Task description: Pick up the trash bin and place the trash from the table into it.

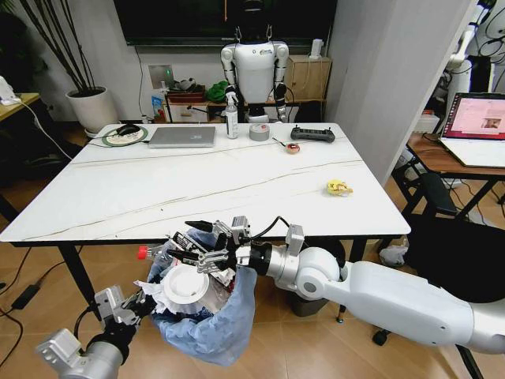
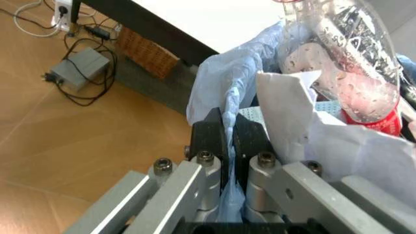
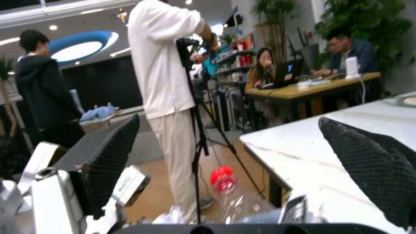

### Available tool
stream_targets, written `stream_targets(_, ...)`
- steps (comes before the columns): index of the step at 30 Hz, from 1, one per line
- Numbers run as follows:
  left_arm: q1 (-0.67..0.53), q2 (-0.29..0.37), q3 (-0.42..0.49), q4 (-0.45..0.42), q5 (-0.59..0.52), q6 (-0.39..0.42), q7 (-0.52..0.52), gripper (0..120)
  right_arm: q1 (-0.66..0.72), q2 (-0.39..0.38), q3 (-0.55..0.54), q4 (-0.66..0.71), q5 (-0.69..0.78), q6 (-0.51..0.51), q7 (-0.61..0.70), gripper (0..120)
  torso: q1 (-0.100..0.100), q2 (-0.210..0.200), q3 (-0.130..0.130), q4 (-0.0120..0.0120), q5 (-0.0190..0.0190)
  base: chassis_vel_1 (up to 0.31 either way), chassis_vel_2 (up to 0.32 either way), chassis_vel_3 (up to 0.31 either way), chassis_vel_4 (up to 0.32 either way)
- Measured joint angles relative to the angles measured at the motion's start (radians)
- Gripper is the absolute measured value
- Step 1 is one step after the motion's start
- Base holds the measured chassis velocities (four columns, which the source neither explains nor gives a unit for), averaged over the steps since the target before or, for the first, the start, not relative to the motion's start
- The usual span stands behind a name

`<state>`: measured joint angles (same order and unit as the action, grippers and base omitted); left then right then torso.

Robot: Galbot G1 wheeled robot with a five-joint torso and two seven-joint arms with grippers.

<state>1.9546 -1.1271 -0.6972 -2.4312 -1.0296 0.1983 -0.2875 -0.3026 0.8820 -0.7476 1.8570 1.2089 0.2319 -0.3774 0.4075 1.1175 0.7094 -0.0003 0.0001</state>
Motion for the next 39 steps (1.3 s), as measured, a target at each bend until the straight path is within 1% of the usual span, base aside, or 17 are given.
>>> stream_targets(7,0.011,0.001,-0.003,0.007,0.006,0.001,-0.011,0,0.016,-0.033,0.077,-0.026,-0.001,-0.004,0.048,100,0.000,0.000,0.000,0.0000,0.0000,0.000,0.000,0.000,0.000)
stream_targets(9,0.017,0.002,-0.008,0.008,0.007,0.001,-0.017,0,0.027,-0.049,0.100,-0.058,-0.003,-0.013,0.089,100,0.000,0.000,0.000,-0.0001,0.0000,0.000,0.000,0.000,0.000)
stream_targets(12,0.019,0.004,-0.012,0.006,0.006,0.002,-0.023,0,0.038,-0.058,0.111,-0.093,-0.008,-0.019,0.105,100,0.000,0.000,0.000,0.0000,0.0001,0.000,0.000,0.000,0.000)
stream_targets(15,0.028,0.004,-0.026,-0.006,0.003,0.008,-0.032,0,0.061,-0.070,0.132,-0.185,-0.022,-0.027,0.131,100,0.000,0.000,0.000,0.0000,0.0001,0.000,0.000,0.000,0.000)
stream_targets(17,0.032,0.004,-0.029,-0.008,0.003,0.009,-0.033,0,0.063,-0.071,0.142,-0.215,-0.030,-0.028,0.134,100,0.000,0.000,0.000,0.0001,0.0001,0.000,0.000,0.000,0.000)
stream_targets(18,0.035,0.004,-0.033,-0.010,0.003,0.010,-0.033,0,0.064,-0.071,0.160,-0.260,-0.043,-0.030,0.135,100,0.000,0.000,0.000,0.0001,0.0002,0.000,0.000,0.000,0.000)
stream_targets(19,0.035,0.004,-0.033,-0.010,0.003,0.010,-0.033,0,0.064,-0.071,0.160,-0.260,-0.043,-0.030,0.135,100,0.000,0.000,0.000,0.0001,0.0002,0.000,0.000,0.000,0.000)
stream_targets(21,0.038,0.003,-0.039,-0.013,0.003,0.010,-0.034,0,0.064,-0.070,0.185,-0.331,-0.062,-0.037,0.139,100,0.000,0.000,0.000,0.0000,0.0001,0.000,0.000,0.000,0.000)
stream_targets(22,0.039,0.002,-0.041,-0.015,0.003,0.010,-0.034,0,0.064,-0.066,0.205,-0.390,-0.080,-0.043,0.139,100,0.000,0.000,0.000,-0.0001,0.0002,0.000,0.000,0.000,0.000)
stream_targets(25,0.041,-0.003,-0.041,-0.016,0.004,0.010,-0.034,0,0.064,-0.064,0.227,-0.480,-0.115,-0.051,0.123,100,0.000,0.000,0.000,0.0000,0.0002,0.000,0.000,0.000,0.000)
stream_targets(34,0.040,-0.011,-0.040,-0.017,0.008,0.010,-0.033,0,0.065,-0.084,0.230,-0.602,-0.160,-0.072,0.077,100,0.000,0.000,0.000,0.0000,0.0003,0.000,0.000,0.000,0.000)
stream_targets(39,0.037,-0.017,-0.034,-0.016,0.013,0.010,-0.031,0,0.083,-0.097,0.213,-0.704,-0.190,-0.094,0.033,100,0.000,0.000,0.000,-0.0001,0.0003,0.000,0.000,0.000,0.000)
